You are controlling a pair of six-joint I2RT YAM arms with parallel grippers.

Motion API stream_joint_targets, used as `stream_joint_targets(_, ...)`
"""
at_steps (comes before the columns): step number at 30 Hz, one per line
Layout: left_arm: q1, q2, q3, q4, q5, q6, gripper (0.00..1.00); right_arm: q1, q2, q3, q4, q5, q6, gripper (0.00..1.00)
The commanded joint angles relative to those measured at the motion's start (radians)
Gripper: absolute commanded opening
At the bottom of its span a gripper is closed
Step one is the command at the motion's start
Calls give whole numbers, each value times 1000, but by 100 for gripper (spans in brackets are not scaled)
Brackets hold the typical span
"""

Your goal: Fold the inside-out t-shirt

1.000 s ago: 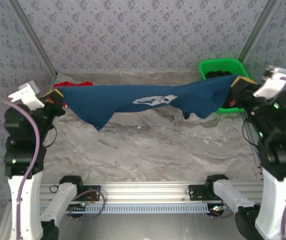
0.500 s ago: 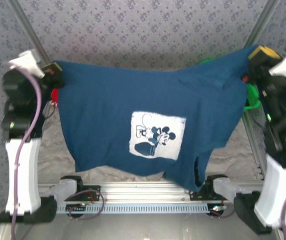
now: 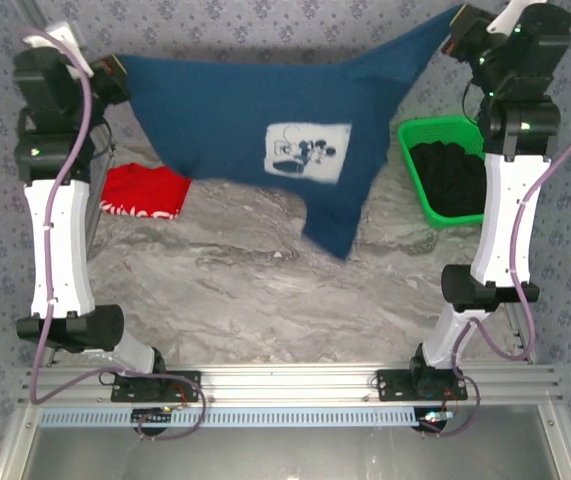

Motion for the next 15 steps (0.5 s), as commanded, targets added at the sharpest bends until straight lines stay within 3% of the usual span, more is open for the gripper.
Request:
stream_joint_targets(1, 18, -20, 109, -24, 29, 18, 0, -8, -74, 54, 92, -57, 72, 0)
stream_joint_targets(4, 17, -43, 101, -63, 36, 30, 0, -1, -148, -45, 63, -75, 62, 0)
stream_joint_targets(7, 17, -137, -103, -25, 84, 16, 0, 13, -302, -302, 55, -68, 20, 0)
stream_joint_targets(11, 16, -356, -652, 138, 148, -78, 0, 29, -575, -857, 22, -20, 16, 0)
stream_joint_targets(15, -16, -512, -1134, 200, 240, -143, 0, 39, -798, -1365, -69, -11, 44, 0)
